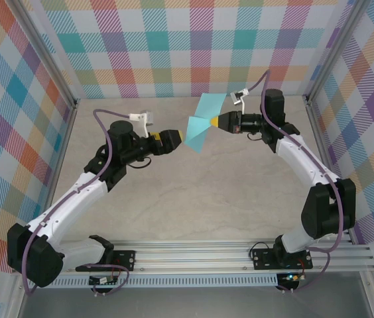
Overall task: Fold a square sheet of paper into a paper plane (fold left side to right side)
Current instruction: Turn over the paper at the center of the table.
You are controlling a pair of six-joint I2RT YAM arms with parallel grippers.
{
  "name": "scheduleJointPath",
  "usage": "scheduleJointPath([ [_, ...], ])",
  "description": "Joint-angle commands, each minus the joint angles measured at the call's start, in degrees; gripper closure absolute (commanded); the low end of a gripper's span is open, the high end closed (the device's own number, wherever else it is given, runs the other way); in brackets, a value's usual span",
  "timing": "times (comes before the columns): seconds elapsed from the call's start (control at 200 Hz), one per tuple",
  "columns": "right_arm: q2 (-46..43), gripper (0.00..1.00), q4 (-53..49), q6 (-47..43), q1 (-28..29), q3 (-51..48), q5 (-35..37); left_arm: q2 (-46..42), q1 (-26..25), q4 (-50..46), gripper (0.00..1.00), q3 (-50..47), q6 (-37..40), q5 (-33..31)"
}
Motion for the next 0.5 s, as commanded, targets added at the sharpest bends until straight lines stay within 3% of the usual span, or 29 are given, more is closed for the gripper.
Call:
scheduleJointPath([
  [0.0,-2.3,1.00,3.7,2.7,0.7,4.0,-7.5,0.7,0.8,7.5,0.00,3.4,-3.8,9.6],
  [0.125,-3.4,1.00,4.5,3.9,2.5,6.4,-9.3,2.6,0.8,15.1,0.01,3.5,-8.4,15.5],
  [0.335,-5.2,1.00,6.7,6.1,4.3,7.4,-10.2,4.7,0.8,22.0,0.10,3.1,-14.0,17.6],
  [0.425,-5.7,1.00,6.6,6.3,4.4,7.4,-9.8,5.3,0.7,28.2,0.18,2.1,-18.0,19.1],
  [0.495,-5.8,1.00,5.7,6.0,4.3,7.4,-9.5,5.2,0.7,30.1,0.29,1.7,-19.5,19.2],
])
